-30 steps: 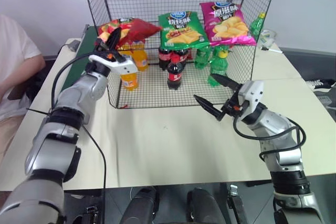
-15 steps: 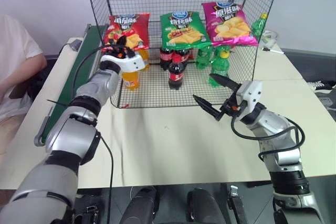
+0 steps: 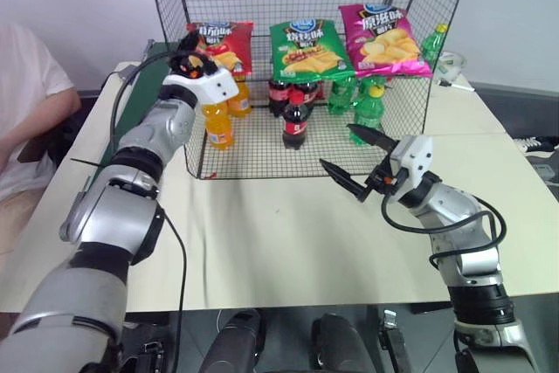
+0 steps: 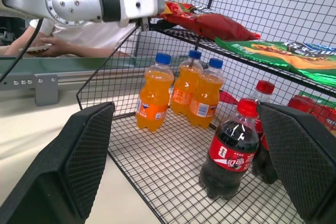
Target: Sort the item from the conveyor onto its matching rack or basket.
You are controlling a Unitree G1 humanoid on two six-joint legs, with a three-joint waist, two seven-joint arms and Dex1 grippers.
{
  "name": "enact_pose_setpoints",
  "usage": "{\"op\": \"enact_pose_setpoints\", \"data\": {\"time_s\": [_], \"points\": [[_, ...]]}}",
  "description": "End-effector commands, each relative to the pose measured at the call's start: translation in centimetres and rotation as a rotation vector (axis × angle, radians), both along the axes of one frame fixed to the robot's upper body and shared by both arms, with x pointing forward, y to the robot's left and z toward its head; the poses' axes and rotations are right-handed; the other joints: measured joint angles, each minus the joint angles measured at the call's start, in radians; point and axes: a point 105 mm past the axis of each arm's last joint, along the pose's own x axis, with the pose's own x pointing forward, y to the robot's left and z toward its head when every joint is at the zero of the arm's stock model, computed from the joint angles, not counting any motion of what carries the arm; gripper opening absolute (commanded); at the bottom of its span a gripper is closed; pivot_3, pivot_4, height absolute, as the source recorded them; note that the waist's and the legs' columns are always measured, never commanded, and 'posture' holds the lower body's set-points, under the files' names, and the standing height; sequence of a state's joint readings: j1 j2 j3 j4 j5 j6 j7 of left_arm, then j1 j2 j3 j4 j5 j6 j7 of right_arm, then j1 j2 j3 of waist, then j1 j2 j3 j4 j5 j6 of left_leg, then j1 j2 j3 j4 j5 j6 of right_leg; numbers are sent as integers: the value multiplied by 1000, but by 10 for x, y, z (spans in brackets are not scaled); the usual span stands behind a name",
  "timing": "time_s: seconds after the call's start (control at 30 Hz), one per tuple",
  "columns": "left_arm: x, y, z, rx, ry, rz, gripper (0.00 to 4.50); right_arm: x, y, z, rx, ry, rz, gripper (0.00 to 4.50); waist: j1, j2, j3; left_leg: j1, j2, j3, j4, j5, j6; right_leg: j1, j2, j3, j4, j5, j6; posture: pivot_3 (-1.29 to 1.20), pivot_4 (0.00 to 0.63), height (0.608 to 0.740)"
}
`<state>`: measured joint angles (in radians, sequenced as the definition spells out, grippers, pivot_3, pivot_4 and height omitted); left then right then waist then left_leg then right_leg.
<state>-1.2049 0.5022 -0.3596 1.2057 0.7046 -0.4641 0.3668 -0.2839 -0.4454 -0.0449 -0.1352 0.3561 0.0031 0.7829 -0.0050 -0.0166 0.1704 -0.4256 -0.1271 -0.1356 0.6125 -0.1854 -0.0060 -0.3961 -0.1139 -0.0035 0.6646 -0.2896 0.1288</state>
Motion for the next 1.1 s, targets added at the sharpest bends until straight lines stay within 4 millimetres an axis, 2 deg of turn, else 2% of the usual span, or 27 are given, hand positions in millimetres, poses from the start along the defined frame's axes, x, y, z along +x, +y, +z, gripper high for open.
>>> {"op": "enact_pose_setpoints", "data": {"time_s": [0.03,0.23,0.33,0.5,0.57,0.63,0.73,0.83,1.0,1.1], "points": [[-15,-2,-8,26,-21,-100,4072,-5,2,10,-1,-48,14,4500,-4,0,0,0,0,0,0,0,0,0,0,0,0,0,0,0,150,740],[-53,10,1,16,-55,-169,4072,-3,3,8,-6,-40,24,4500,-12,1,0,0,1,0,-2,0,0,-3,0,2,1,0,0,0,150,740],[-78,14,5,-43,-44,-217,4072,-2,5,7,-8,-38,32,4500,-12,1,0,-1,1,1,-2,0,0,-3,0,3,0,0,-1,0,150,740],[-120,29,-15,-639,296,-516,4072,-3,-7,6,-30,-31,27,4500,-11,2,0,0,1,1,-1,-1,1,-2,-3,3,0,0,-1,0,150,740],[-134,40,-23,-796,402,-569,4072,-4,-14,5,-46,-24,19,4500,-11,2,0,0,2,0,-1,-1,1,-3,-3,3,-1,0,-2,0,150,740],[-145,55,-42,-927,559,-552,4072,-8,-23,3,-72,-11,21,4500,-10,2,0,0,2,0,-1,-1,1,-2,-3,3,0,0,-2,0,150,740],[-178,72,-75,-950,798,-496,4072,-21,-44,-4,-132,42,32,4500,-10,3,0,0,2,1,-2,-1,2,-2,-3,3,-2,0,-2,0,150,740],[-201,94,-82,-900,850,-453,4072,-31,-68,-6,-181,91,10,4500,-3,4,1,0,2,2,-2,-2,3,-1,-3,4,-3,0,-3,0,150,740],[-202,144,-96,-925,827,-285,4072,-36,-89,-6,-227,107,-35,4500,14,5,1,2,4,2,-1,-4,0,3,-4,3,-4,-4,-9,0,150,740],[-201,158,-100,-856,804,-250,4072,-35,-92,-7,-237,104,-47,4500,16,6,1,2,4,3,-2,-4,0,2,-5,4,-6,-4,-10,0,150,740]]}}
